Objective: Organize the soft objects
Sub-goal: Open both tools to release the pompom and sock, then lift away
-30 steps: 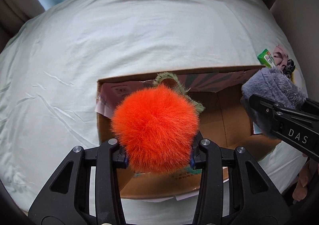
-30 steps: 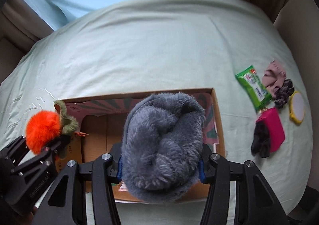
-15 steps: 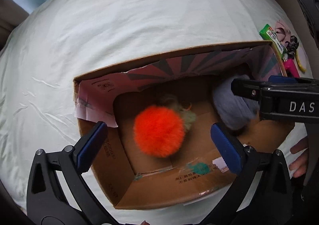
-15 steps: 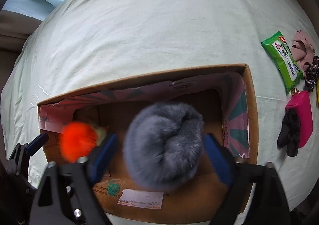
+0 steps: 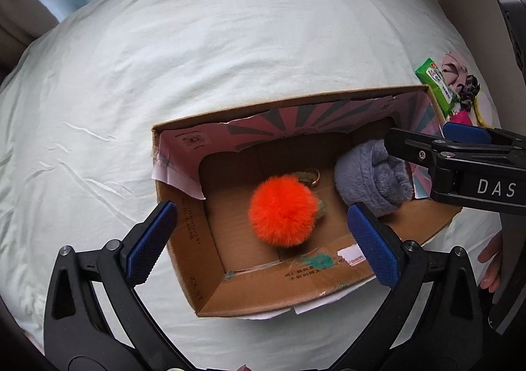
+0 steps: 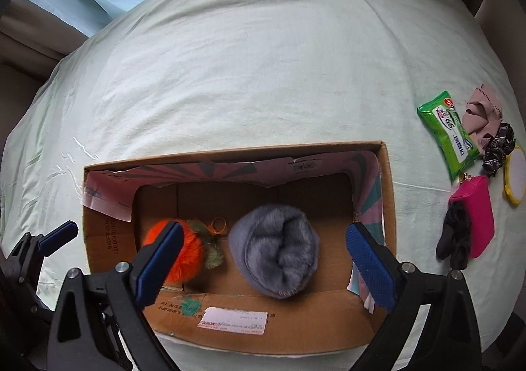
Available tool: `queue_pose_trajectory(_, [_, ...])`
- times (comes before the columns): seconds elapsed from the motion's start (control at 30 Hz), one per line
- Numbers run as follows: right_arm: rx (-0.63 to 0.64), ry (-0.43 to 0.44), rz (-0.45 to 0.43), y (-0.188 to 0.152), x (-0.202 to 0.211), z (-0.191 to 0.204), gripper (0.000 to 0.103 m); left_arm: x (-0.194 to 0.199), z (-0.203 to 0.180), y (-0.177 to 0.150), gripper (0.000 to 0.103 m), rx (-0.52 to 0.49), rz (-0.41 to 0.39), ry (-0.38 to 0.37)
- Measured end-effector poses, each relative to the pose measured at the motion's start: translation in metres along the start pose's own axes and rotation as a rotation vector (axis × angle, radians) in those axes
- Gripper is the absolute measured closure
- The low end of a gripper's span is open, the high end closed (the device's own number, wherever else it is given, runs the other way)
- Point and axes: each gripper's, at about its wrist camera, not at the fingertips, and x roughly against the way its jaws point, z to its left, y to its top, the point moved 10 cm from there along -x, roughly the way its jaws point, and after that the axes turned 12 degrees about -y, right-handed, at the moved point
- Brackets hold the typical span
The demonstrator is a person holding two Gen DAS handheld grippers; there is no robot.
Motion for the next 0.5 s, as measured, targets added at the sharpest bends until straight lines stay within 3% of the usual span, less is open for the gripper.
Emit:
queue_pose_trajectory(0.3, [0.014,-0.007,-0.104,-0.006,0.071,0.003,0.005,0.072,-0.007,-0.006,0.000,0.022,-0.113,0.004])
queue_pose_trajectory(0.5, [0.073,-0.050,-0.262,-0.014,0.146,0.006,0.005,0.143,-0.014,-0.012,0.000,0.031,-0.237,0.038])
